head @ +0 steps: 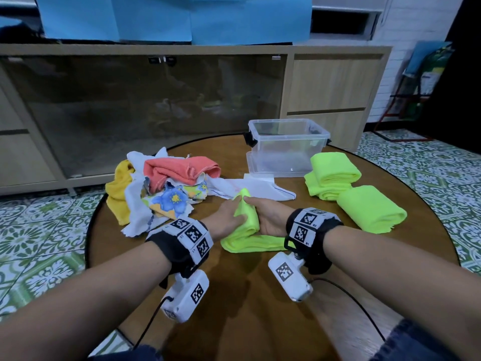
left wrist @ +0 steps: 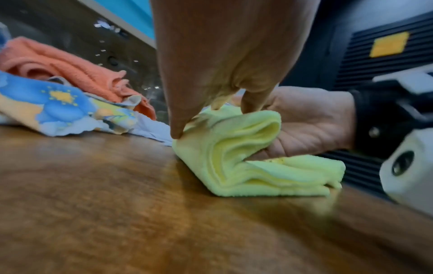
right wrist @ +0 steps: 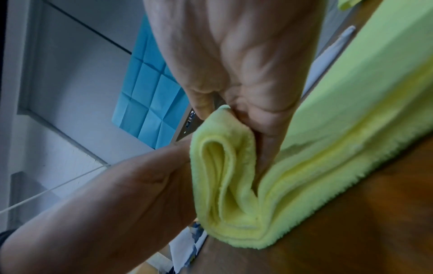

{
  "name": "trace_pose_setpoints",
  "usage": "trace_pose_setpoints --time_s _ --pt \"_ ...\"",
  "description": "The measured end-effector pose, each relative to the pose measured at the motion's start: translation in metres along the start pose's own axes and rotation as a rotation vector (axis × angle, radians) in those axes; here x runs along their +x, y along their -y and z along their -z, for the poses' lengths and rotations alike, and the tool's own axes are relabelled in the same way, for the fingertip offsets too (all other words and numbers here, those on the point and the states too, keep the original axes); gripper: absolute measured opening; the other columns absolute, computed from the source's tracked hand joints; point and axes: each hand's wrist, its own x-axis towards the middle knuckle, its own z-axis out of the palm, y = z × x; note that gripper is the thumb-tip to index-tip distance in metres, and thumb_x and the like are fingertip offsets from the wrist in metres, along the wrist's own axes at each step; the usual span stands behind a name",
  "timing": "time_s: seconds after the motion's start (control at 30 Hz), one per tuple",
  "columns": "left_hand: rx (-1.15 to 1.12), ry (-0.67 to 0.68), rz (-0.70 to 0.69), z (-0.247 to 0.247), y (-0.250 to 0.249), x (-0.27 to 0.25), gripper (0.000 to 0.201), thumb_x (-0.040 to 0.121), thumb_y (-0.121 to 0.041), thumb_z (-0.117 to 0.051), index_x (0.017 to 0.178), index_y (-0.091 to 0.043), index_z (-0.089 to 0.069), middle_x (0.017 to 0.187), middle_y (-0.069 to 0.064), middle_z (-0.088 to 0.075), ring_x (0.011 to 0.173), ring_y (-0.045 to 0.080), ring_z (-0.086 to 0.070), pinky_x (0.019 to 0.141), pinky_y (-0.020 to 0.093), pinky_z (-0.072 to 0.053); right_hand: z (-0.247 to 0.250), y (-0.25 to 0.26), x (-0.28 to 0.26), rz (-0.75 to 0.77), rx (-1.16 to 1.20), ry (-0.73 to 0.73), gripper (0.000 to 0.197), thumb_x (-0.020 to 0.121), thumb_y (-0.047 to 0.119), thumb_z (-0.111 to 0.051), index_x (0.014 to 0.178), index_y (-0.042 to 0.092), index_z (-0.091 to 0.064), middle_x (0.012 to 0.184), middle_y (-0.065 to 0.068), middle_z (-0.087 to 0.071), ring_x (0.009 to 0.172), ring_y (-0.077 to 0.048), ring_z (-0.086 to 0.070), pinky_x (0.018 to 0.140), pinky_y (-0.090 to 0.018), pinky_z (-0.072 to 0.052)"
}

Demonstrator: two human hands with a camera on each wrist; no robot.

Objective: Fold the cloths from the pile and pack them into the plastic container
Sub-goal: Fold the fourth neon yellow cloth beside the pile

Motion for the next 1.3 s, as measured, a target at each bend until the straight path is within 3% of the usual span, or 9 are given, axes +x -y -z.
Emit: trace_pose_setpoints --time_s 0.13,0.27,0.33,0.43,0.57,0.67,0.73,0.83,1.3 --pt "0.181 0.03 0.053 -0.013 0.001 0.005 0.065 0.101 -0.029 -0.034 0.15 -0.01 0.004 0.158 0.01 0.006 0.146 0.024 0.009 0.119 0.039 -0.004 0.008 -0.008 -0.001 -0.04 0.057 -0.01 0.036 0.104 0.023 -0.019 0.108 0.011 -0.053 0.093 -0.008 -0.065 0.067 -0.017 -0.07 0.06 -0.029 -0.057" --pt "0.301 0.065 0.088 -0.016 -0.005 0.001 0.062 0.102 -0.031 -0.028 0.15 -0.009 0.007 0.157 0.013 0.012 0.145 0.028 0.012 0.118 0.039 -0.003 0.01 -0.006 -0.006 -0.127 -0.063 -0.041 0.035 0.104 0.032 -0.023 0.128 0.014 -0.041 0.112 -0.011 -0.056 0.086 -0.024 -0.062 0.068 -0.038 -0.056" --pt "0.358 0.072 0.085 -0.018 -0.009 -0.001 0.062 0.103 -0.032 -0.025 0.15 -0.008 0.006 0.156 0.015 0.013 0.145 0.029 0.012 0.118 0.041 -0.004 0.011 0.0 -0.008 -0.144 -0.274 -0.17 0.032 0.102 0.032 -0.032 0.124 0.011 -0.043 0.105 -0.011 -0.054 0.084 -0.025 -0.058 0.07 -0.038 -0.054" --pt "0.425 0.088 0.102 -0.022 -0.012 0.001 0.062 0.102 -0.036 -0.023 0.15 -0.009 0.005 0.156 0.015 0.013 0.145 0.028 0.012 0.119 0.043 -0.004 0.023 0.004 -0.009 -0.02 -0.67 -0.422 0.022 0.098 0.021 -0.044 0.106 0.002 -0.052 0.077 -0.01 -0.054 0.06 -0.02 -0.053 0.056 -0.029 -0.049" --pt "0.536 0.067 0.136 -0.031 -0.019 0.004 0.06 0.102 -0.041 -0.019 0.151 -0.016 0.004 0.157 0.014 0.012 0.145 0.029 0.011 0.117 0.044 -0.003 0.056 0.003 -0.017 0.144 -1.193 -0.547 0.027 0.095 0.014 -0.041 0.106 -0.001 -0.06 0.102 -0.014 -0.063 0.086 -0.029 -0.06 0.072 -0.031 -0.046" --pt "0.658 0.045 0.164 -0.037 -0.026 0.009 0.059 0.101 -0.044 -0.016 0.152 -0.018 0.001 0.157 0.013 0.011 0.145 0.029 0.011 0.118 0.044 0.0 0.071 -0.006 -0.032 0.061 -1.512 -0.509 0.038 0.096 0.019 -0.041 0.13 0.005 -0.049 0.135 -0.013 -0.048 0.119 -0.029 -0.05 0.095 -0.034 -0.044" --pt "0.751 0.014 0.161 -0.042 -0.031 0.013 0.06 0.101 -0.045 -0.015 0.152 -0.015 -0.002 0.158 0.011 0.01 0.145 0.028 0.013 0.118 0.045 0.002 0.075 -0.016 -0.038 -0.075 -1.615 -0.373 0.054 0.1 0.029 -0.034 0.147 0.006 -0.022 0.155 -0.011 -0.019 0.14 -0.029 -0.024 0.113 -0.039 -0.027" --pt "0.81 0.018 0.12 -0.049 -0.038 0.019 0.064 0.1 -0.048 -0.016 0.151 -0.012 -0.002 0.158 0.009 0.009 0.145 0.026 0.012 0.118 0.044 0.003 0.078 -0.027 -0.039 -0.229 -1.701 -0.16 0.064 0.102 0.04 -0.023 0.15 0.009 0.006 0.158 -0.008 0.013 0.146 -0.029 0.005 0.119 -0.04 -0.009" --pt "0.78 0.114 0.223 -0.048 -0.035 0.019 0.063 0.101 -0.042 -0.02 0.151 -0.015 0.008 0.157 0.01 0.015 0.145 0.027 0.011 0.119 0.042 0.002 0.084 -0.03 -0.043 -0.244 -1.734 -0.168 0.066 0.1 0.048 -0.016 0.15 0.014 0.011 0.157 -0.003 0.017 0.146 -0.023 0.009 0.119 -0.038 -0.001"
